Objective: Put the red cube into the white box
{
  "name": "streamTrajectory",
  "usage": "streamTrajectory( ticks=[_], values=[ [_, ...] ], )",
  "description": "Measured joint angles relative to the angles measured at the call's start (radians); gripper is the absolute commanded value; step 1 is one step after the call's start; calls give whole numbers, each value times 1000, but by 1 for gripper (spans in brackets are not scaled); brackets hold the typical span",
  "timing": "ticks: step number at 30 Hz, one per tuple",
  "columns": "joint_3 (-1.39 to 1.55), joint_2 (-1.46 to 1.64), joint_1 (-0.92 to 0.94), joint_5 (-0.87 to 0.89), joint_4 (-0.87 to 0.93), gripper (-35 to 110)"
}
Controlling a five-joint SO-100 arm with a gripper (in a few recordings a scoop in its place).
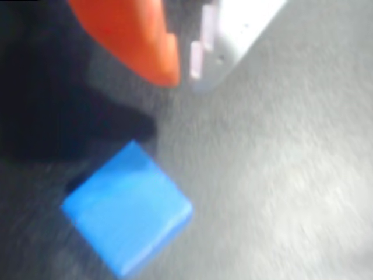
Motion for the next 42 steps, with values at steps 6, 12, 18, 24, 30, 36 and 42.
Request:
streamTrajectory(
  ticks=[6, 12, 18, 24, 30, 36, 42],
  values=[
    [147, 77, -2, -6, -74, 0],
    [316, 264, -2, -6, -87, 0],
    [453, 499, -5, -26, -64, 0],
    [468, 541, 5, -31, -64, 0],
    [468, 552, 31, -32, -64, 0],
    [468, 652, 38, -31, -21, 0],
    [468, 657, 35, -31, -18, 0]
  ],
)
